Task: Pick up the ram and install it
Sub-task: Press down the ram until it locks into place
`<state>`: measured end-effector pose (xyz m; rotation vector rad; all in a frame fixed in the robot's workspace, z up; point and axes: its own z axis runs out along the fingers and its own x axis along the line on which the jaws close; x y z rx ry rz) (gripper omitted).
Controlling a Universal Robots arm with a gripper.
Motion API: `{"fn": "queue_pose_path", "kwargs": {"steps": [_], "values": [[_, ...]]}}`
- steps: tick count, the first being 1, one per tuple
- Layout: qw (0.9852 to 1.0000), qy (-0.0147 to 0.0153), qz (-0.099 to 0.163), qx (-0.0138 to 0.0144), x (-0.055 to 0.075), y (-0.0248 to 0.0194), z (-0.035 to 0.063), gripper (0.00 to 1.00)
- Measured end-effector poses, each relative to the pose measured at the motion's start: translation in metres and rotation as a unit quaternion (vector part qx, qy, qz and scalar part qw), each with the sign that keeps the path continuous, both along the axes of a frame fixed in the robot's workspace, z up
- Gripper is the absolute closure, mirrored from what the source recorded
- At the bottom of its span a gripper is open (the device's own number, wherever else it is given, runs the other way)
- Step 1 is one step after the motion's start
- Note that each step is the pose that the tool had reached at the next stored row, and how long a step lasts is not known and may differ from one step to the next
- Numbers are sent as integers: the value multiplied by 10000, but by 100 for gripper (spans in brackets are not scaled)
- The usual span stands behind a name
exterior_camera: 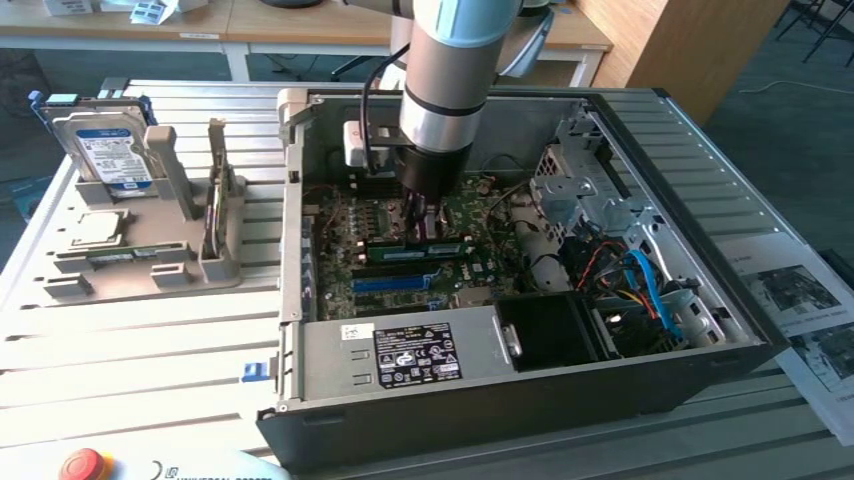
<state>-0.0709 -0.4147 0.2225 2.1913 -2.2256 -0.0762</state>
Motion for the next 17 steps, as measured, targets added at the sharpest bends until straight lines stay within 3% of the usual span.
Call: {"fn": "queue_pose_path", "kwargs": {"steps": [17], "values": [[10000,-3,1,4,1,1,12,90]]}}
